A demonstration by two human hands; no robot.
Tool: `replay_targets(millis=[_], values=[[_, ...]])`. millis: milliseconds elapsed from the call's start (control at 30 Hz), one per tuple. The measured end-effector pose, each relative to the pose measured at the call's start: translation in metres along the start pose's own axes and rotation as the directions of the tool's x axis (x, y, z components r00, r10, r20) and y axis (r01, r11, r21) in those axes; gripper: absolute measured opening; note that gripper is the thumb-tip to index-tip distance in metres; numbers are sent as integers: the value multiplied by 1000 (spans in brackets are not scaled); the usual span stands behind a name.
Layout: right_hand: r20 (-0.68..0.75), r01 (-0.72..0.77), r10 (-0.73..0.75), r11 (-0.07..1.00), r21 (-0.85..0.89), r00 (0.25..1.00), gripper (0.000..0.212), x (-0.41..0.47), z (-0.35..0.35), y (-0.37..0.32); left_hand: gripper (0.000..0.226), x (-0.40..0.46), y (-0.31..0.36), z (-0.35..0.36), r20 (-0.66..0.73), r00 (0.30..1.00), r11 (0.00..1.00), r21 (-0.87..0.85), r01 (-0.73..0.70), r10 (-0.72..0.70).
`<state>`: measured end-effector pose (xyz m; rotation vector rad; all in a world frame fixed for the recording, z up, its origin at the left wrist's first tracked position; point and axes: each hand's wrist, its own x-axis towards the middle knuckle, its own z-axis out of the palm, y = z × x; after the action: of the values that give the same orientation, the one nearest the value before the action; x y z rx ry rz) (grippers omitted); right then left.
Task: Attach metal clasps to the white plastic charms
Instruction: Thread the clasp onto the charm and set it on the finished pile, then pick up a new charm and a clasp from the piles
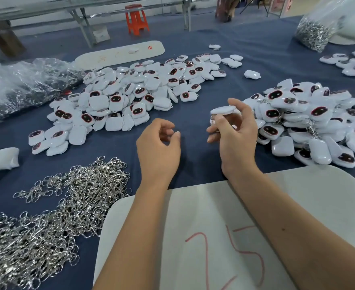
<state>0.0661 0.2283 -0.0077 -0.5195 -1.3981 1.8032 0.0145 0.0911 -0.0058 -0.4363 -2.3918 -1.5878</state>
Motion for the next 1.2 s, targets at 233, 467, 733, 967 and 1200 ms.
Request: replay_targets(millis=[233, 467, 733, 967, 1200], values=[[-94, 58, -72, 988, -141, 993, 79, -5, -2, -6, 14, 1, 0, 0, -5, 1000, 999, 35, 1, -1], [-47, 107, -131, 935, -339, 990, 65, -6, -2, -4, 13, 6, -2, -8, -87, 996, 999, 37, 17, -14], [597, 607, -225, 547, -577, 770, 34, -29, 34, 6, 9, 31, -19, -63, -163, 987, 969, 242, 55, -15], [850, 783, 16, 381, -491, 526, 46, -44, 125, 23, 17, 43, -43, -134, -279, 921, 871, 337, 358, -271], [856, 879, 227, 5, -478, 464, 77, -40, 182, 41, 17, 39, -62, -170, -273, 864, 796, 344, 498, -422]])
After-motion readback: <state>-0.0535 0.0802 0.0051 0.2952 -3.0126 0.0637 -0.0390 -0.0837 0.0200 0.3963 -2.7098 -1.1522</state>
